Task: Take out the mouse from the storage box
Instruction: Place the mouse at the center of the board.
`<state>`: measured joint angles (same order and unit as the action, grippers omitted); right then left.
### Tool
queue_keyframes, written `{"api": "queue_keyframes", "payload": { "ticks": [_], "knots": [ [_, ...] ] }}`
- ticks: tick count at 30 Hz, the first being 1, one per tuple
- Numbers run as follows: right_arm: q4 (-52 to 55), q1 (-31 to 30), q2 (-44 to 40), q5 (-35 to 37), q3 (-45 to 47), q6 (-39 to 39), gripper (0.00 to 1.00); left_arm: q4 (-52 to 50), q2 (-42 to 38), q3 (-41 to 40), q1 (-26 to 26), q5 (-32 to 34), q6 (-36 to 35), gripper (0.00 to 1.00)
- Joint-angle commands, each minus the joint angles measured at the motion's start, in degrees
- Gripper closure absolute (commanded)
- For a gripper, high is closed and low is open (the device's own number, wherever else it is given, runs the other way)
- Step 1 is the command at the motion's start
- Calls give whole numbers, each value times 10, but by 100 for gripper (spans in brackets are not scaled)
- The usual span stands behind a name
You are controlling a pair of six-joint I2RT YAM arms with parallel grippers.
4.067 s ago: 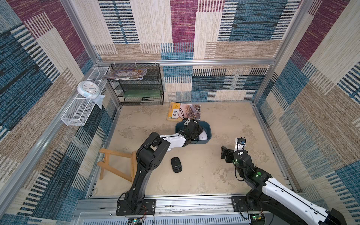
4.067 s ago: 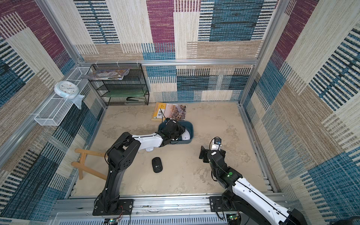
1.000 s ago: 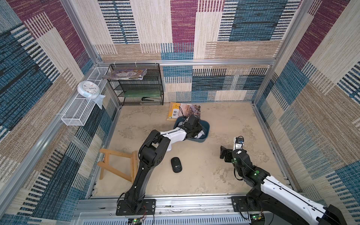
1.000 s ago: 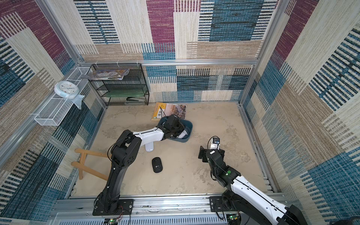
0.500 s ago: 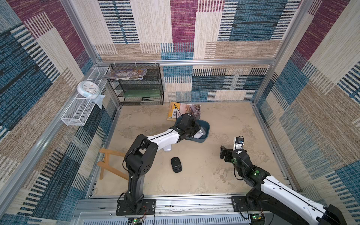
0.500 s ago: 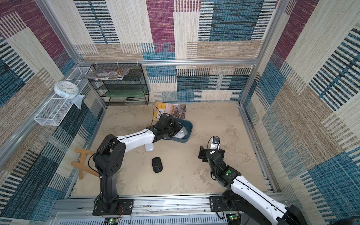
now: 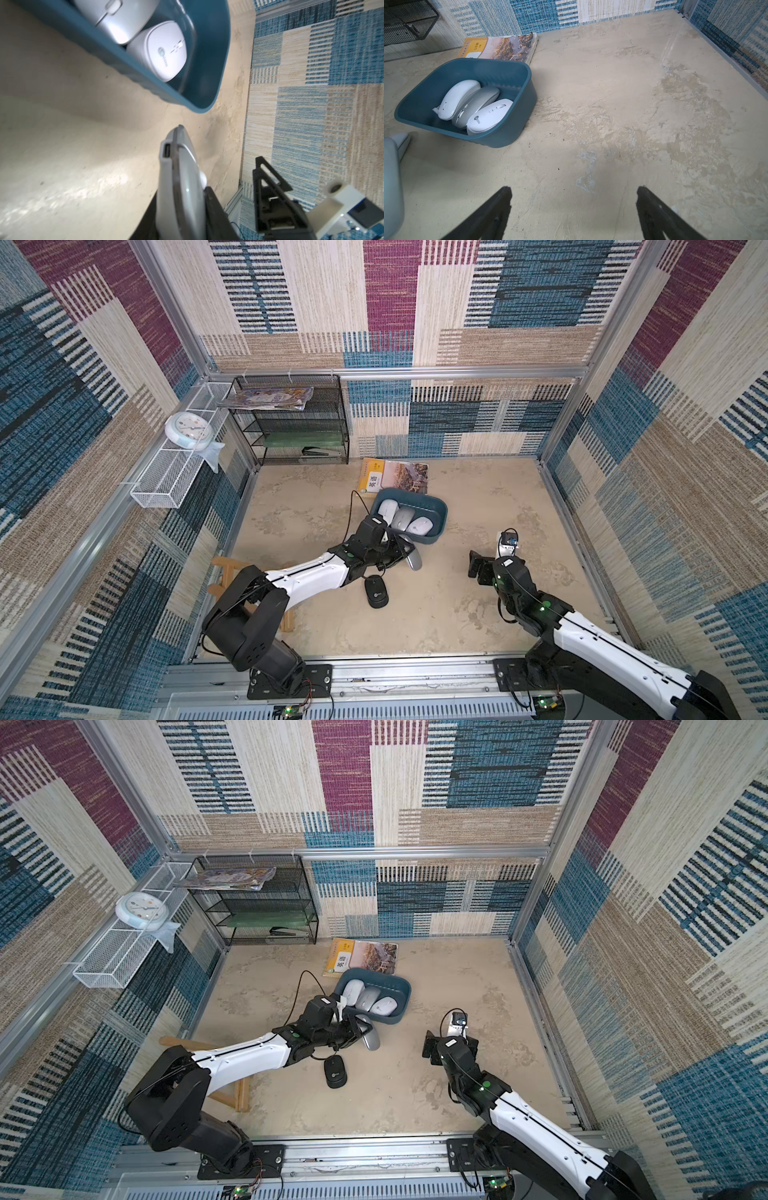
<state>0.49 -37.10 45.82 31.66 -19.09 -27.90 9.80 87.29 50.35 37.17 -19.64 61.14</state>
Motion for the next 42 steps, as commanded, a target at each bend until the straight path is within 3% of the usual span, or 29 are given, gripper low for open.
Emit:
{"api": "queue_keyframes", "payload": {
  "ticks": [1, 18, 22, 28, 32, 38, 42],
  "knots": [
    [-10, 0, 7, 3, -7, 1, 3, 23, -18, -95, 1, -30, -20, 78],
    [-5, -1, 23, 6, -15, -1, 4, 92, 53, -149, 6, -50, -19, 74],
    [-7, -1, 23, 3, -14, 1, 4, 82, 53, -149, 6, -44, -31, 61],
    [-6, -1, 28, 3, -16, 1, 4, 13, 15, -141, 5, 7, -78, 44],
    [-6, -1, 28, 2, -17, 1, 4, -53, -25, -125, 5, 43, -115, 39],
    [6, -1, 39, 2, -33, 1, 4, -200, -120, -87, -2, 152, -202, 25],
    [42, 0, 84, -7, -107, 15, 4, -275, -202, -81, -13, 246, -256, 17]
  ]
}}
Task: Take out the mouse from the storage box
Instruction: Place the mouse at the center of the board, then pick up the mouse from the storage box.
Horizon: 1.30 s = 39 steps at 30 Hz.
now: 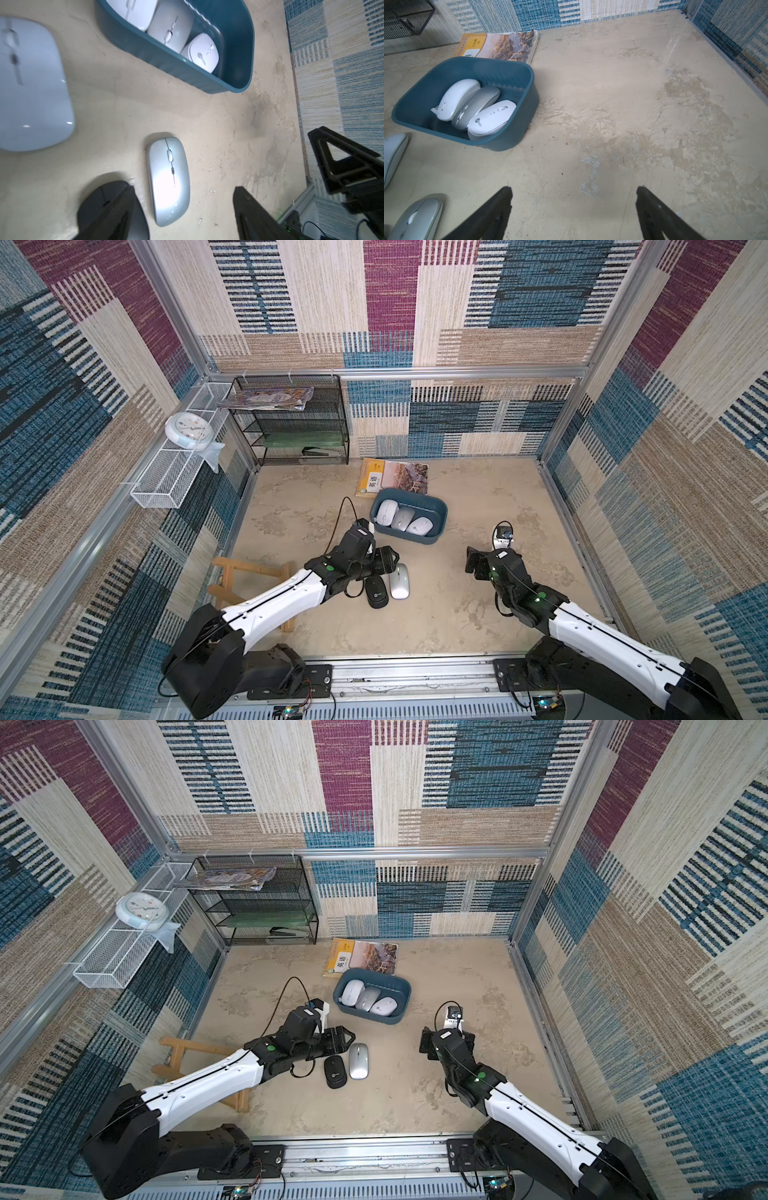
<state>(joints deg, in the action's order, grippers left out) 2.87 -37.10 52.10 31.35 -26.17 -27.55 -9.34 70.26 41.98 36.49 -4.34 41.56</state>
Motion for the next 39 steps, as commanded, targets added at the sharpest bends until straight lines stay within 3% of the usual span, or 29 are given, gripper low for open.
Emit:
{"api": "queue_keyframes", "payload": {
  "ticks": [1, 6, 11, 15, 24, 31, 39],
  "knots": [
    [32, -1, 41, -8, -64, 16, 4, -99, -55, 0, -9, 122, -65, 16],
    [90, 0, 161, -14, -197, 28, 3, -97, -173, -57, -10, 228, -64, 11],
    [151, -1, 306, -82, -338, 64, 3, -89, -294, -124, -11, 329, -78, 7],
    [265, -1, 438, -128, -498, 85, 4, -27, -353, -185, -13, 321, -105, 1],
    [423, -1, 661, -153, -750, 77, 6, -38, -331, -162, -15, 327, -112, 1],
    [450, 3, 737, -172, -801, 64, 13, -40, -350, -168, -16, 330, -112, 1],
    [444, 10, 757, -181, -774, 50, 18, -31, -340, -171, -16, 328, -109, 1]
  ]
}}
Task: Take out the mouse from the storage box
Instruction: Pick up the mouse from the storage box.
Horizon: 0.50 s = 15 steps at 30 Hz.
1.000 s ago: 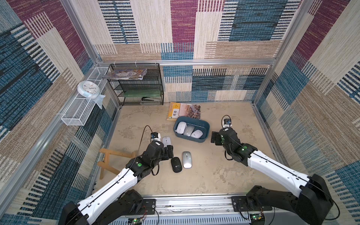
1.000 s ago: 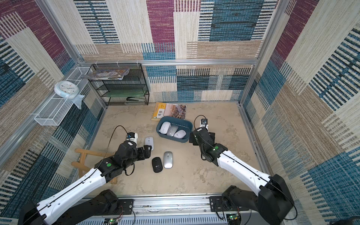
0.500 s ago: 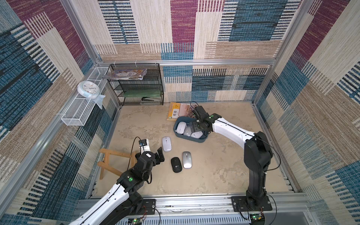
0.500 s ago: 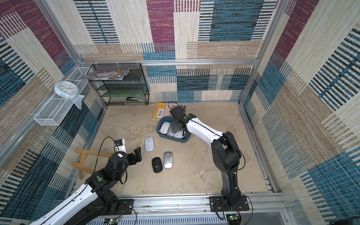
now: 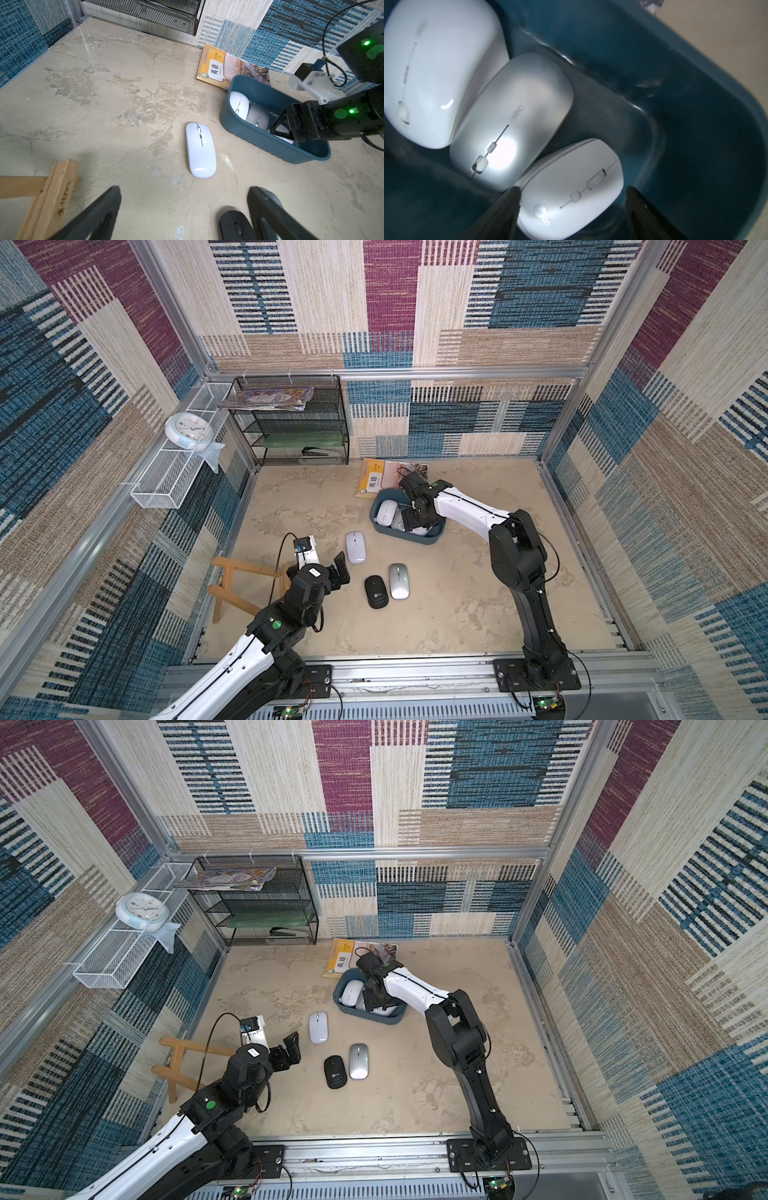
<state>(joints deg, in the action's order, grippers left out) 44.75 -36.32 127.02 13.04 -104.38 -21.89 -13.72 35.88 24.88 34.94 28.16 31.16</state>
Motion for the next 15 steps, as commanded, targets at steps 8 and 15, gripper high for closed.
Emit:
{"api": "queue_keyframes", "payload": {
  "ticks": [8, 15],
  "knots": [
    [4, 14, 3, 3, 47, -12, 20, 24, 29, 0, -1, 1, -2, 1],
    [-10, 17, -27, -8, 53, -7, 20, 28, 44, 2, -2, -2, -1, 1]
  ]
}}
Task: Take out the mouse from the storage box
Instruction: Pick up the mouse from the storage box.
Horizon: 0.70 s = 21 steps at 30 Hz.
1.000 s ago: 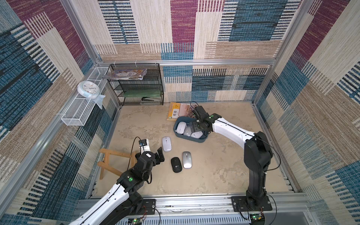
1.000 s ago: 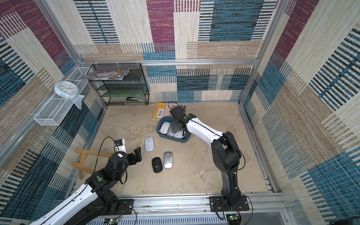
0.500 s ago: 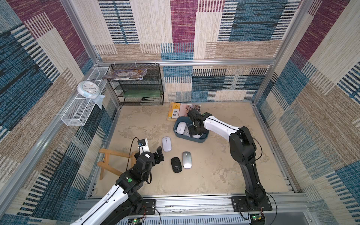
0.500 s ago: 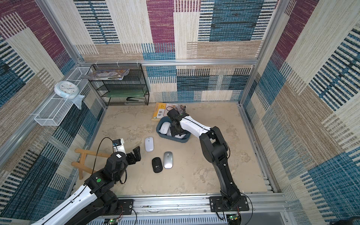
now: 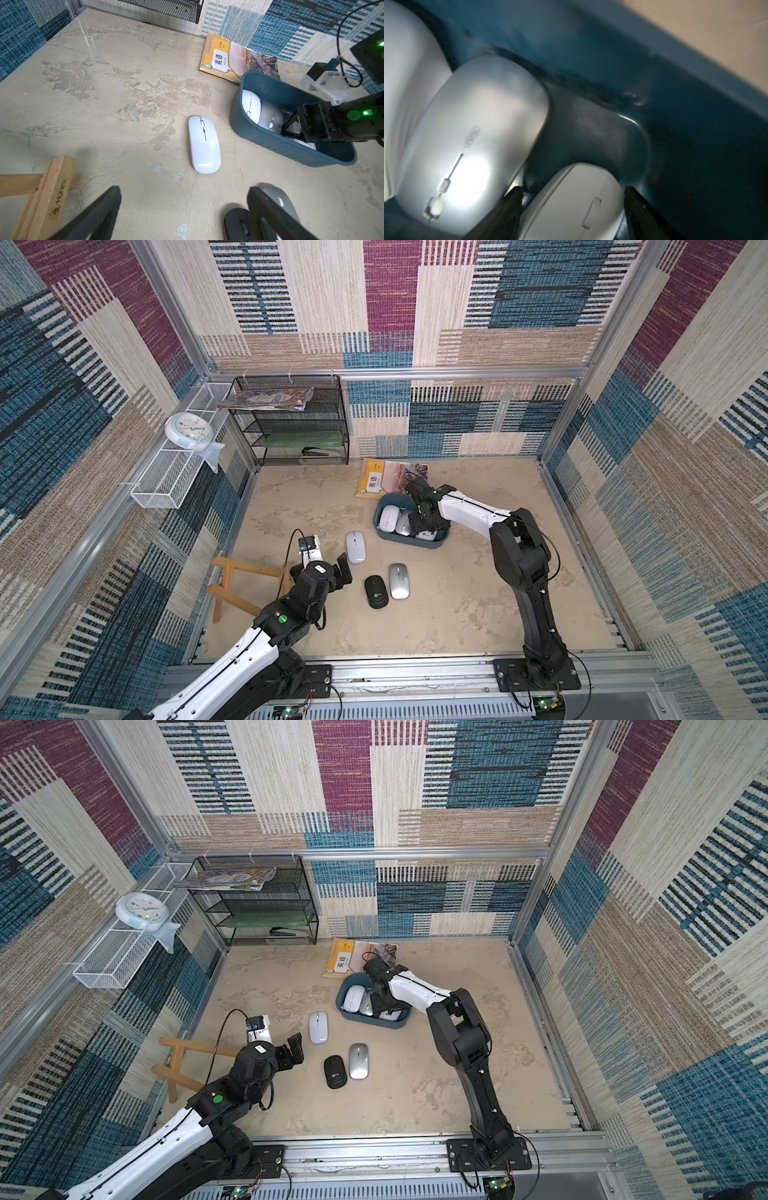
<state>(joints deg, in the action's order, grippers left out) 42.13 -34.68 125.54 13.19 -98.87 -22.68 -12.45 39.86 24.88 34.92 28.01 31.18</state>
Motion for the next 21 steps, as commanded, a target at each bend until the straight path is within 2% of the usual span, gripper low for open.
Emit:
{"api": "queue_keyframes", "payload": {
  "ticks": [1, 7, 9, 13, 16, 21],
  "knots": [
    [12, 1, -17, -12, -1, 2, 20, 14, 5, 4, -1, -1, -2, 1],
    [11, -1, -59, -10, 1, -20, 16, 15, 7, 4, -1, -3, -2, 1],
    [35, 0, -63, 9, -6, -72, 18, 16, 8, 4, -2, -7, -2, 1],
    [34, -9, -74, -24, 12, -162, 20, 20, 14, 4, -2, -12, 0, 1],
    [29, -17, -84, 1, 33, -230, 20, 19, 17, 6, -2, -14, 0, 1],
    [12, -17, -92, -7, 55, -289, 20, 21, 11, 3, -2, -22, 0, 1]
  ]
}}
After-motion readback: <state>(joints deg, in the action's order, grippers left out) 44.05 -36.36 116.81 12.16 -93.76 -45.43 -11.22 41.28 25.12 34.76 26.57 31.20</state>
